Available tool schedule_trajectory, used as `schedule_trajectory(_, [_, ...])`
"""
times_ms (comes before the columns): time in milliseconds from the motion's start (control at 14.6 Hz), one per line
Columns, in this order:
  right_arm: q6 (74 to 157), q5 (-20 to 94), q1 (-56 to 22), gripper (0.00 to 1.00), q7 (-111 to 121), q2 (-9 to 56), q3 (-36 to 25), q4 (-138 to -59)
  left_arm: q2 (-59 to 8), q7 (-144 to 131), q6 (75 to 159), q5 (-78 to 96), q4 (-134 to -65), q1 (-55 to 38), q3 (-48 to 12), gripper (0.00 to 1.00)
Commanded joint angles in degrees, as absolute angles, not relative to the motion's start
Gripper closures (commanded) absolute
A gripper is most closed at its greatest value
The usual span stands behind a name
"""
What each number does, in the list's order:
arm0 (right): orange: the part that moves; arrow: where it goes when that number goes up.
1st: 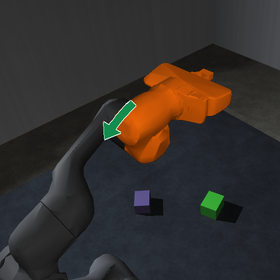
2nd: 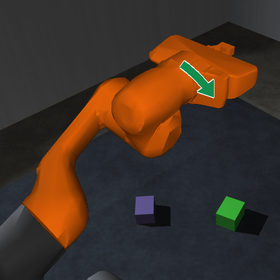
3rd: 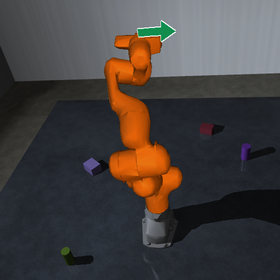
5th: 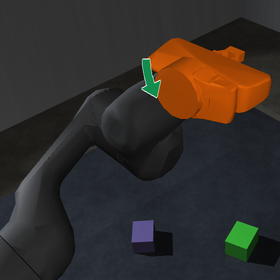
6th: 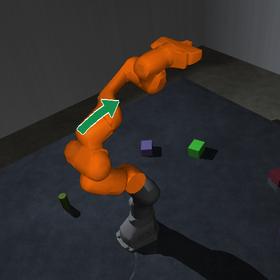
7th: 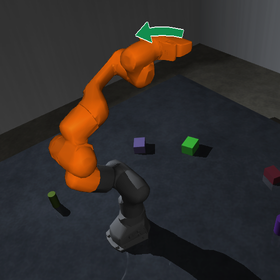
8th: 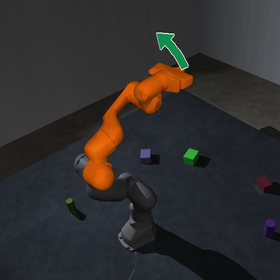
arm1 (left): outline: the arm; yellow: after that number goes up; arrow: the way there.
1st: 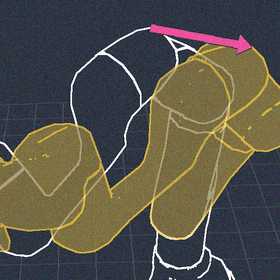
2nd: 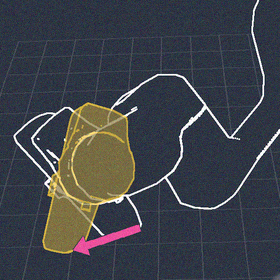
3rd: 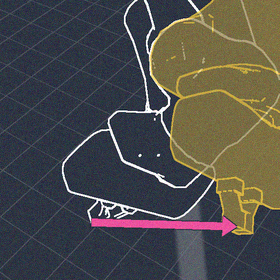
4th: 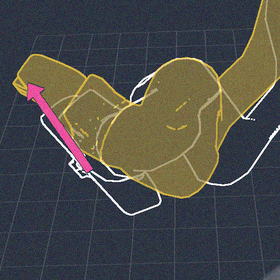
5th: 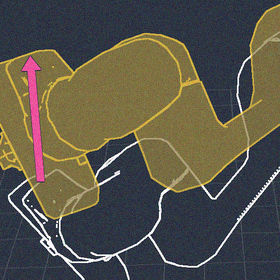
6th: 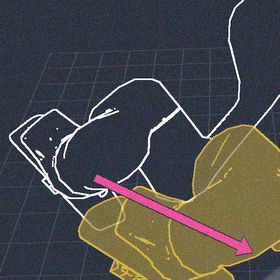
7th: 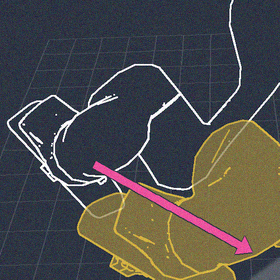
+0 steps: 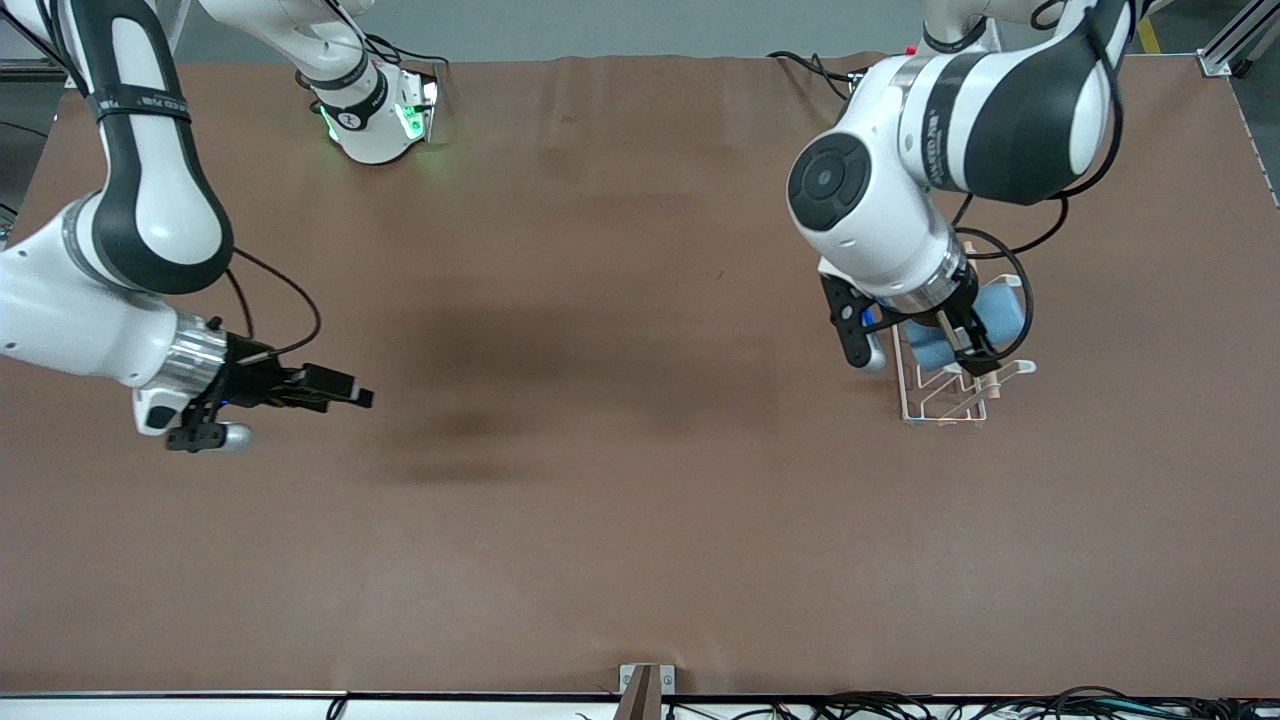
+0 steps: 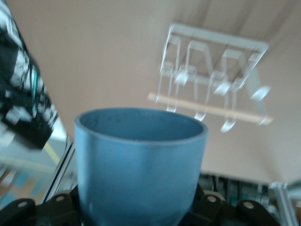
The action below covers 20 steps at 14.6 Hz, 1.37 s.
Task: Hang cup on cup holder
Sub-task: 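Carry the cup to the rack with the left gripper while the right gripper withdraws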
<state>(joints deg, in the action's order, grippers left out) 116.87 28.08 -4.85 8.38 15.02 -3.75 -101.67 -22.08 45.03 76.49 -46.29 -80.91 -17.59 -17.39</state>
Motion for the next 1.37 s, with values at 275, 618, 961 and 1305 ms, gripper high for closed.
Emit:
schedule_trajectory(275, [111.99,4.6,0.35,0.0,7.56,4.85,-2.64,-98.89,-21.8,44.39,76.38,-59.31,-93.59,-15.38,-17.67,0.34])
schedule_trajectory(618, [90.99,2.11,2.55,0.0,4.85,1.69,-1.94,-87.01,-24.6,41.23,75.24,-62.49,-95.71,-15.56,-17.67,0.34])
schedule_trajectory(961, [83.78,0.44,6.33,0.0,3.6,-5.09,1.49,-89.47,-28.56,39.73,72.77,-64.34,-95.8,-15.55,-17.67,0.34])
schedule_trajectory(1305, [85.86,0.35,5.54,0.0,2.64,-5.54,0.53,-91.06,-30.76,37.97,72.42,-64.42,-97.03,-16.34,-17.67,0.34])
